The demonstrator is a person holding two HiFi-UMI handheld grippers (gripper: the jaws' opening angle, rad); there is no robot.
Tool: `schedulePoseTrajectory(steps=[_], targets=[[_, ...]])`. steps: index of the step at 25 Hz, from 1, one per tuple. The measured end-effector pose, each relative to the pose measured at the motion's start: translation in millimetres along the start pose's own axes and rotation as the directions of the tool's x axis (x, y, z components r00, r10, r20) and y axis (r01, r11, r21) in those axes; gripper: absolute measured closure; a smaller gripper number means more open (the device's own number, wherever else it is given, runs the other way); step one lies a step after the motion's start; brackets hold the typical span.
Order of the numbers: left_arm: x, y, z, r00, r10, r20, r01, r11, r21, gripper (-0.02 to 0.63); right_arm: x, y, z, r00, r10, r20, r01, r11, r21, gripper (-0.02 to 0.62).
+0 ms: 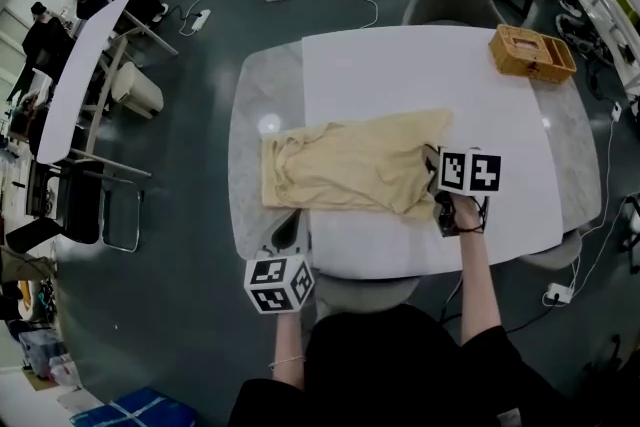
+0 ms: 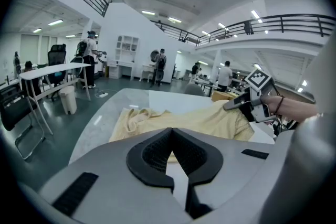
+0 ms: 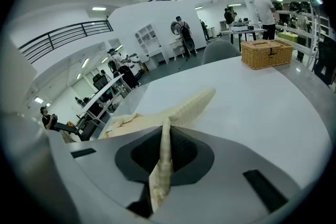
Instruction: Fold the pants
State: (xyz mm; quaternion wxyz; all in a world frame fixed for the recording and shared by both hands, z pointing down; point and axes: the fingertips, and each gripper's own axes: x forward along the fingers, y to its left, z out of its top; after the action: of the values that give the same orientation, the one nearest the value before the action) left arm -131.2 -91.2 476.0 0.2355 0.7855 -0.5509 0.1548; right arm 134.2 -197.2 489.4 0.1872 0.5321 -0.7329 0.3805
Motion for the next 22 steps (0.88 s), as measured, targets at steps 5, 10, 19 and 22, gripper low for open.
schedulePoseTrajectory(steps=[5, 10, 19, 22], targets=[[-6.1, 25.6, -0.5, 1.000, -0.003, 0.001, 0.003, 1.000, -0.015, 0.598, 2.5, 27.6, 6.2, 1.000, -0.005, -0.013, 0.004, 0.999, -0.036, 0.568], [-7.6, 47.6, 0.2, 0.999, -0.032, -0.001, 0.032, 0.999, -0.020, 0.598, 6.0, 56.5, 11.3, 1.000, -0.013, -0.018, 0.012, 0.999, -0.049, 0.568], [-14.8, 90.5, 2.2, 0.997, -0.071, 0.007, 0.071, 0.997, -0.043, 0.598, 14.9, 108.7, 14.6, 0.999, -0.028, -0.018, 0.026, 0.997, -0.078, 0.568], [-18.4, 100.5, 0.6, 0.997, -0.080, 0.006, 0.080, 0.996, -0.047, 0.598, 16.3, 125.7, 16.6, 0.999, -0.028, -0.015, 0.027, 0.995, -0.094, 0.568]])
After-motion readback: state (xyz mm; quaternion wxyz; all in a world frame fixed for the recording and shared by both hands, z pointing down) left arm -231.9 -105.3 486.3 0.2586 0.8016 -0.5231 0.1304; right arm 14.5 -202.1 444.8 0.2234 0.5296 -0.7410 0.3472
